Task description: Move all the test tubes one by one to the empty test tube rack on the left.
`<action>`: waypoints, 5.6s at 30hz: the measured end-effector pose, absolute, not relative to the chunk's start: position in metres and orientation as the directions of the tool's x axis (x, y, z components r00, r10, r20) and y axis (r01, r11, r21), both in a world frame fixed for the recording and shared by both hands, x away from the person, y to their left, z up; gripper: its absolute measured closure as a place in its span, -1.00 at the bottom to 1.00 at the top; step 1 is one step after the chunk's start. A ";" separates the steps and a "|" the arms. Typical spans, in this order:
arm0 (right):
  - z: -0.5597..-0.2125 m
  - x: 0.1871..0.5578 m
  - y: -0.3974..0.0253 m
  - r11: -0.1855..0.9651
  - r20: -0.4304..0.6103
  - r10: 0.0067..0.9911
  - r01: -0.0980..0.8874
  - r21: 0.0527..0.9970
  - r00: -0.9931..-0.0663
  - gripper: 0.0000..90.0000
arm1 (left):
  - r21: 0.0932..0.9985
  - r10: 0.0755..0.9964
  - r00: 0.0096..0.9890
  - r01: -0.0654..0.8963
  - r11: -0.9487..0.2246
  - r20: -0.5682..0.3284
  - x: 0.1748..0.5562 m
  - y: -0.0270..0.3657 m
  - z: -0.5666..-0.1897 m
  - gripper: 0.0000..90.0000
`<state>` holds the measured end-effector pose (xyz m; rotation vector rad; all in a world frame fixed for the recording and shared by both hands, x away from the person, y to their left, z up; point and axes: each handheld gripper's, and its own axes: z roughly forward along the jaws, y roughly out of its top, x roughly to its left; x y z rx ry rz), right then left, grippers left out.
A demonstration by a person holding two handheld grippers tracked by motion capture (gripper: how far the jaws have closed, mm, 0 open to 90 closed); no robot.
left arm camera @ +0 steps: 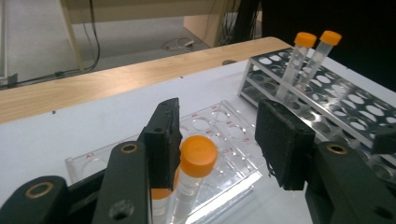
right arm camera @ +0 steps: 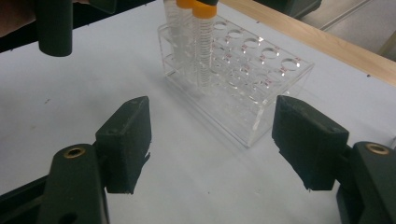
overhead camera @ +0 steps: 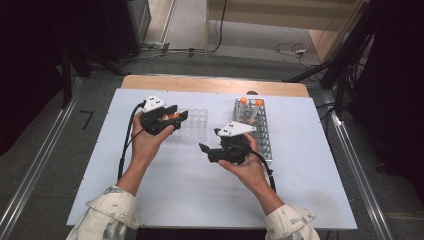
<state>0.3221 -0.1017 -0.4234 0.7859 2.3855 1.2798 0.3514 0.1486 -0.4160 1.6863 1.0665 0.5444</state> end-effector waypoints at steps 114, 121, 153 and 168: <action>-0.413 0.432 -0.214 0.236 -0.009 0.875 0.410 0.881 -0.485 0.59 | 0.909 0.762 0.624 0.397 -0.122 -0.170 0.305 0.129 -0.422 -0.48; -0.402 0.422 -0.218 0.226 -0.001 0.867 0.392 0.892 -0.498 0.59 | 0.910 0.762 0.625 0.396 -0.122 -0.169 0.304 0.129 -0.421 -0.49; -0.393 0.362 -0.164 0.308 -0.014 0.730 0.311 0.899 -0.684 0.59 | 0.914 0.758 0.630 0.389 -0.120 -0.168 0.301 0.127 -0.419 -0.49; -0.414 0.352 -0.128 0.366 -0.015 0.673 0.316 0.875 -0.739 0.59 | 0.916 0.752 0.636 0.384 -0.117 -0.171 0.300 0.125 -0.419 -0.49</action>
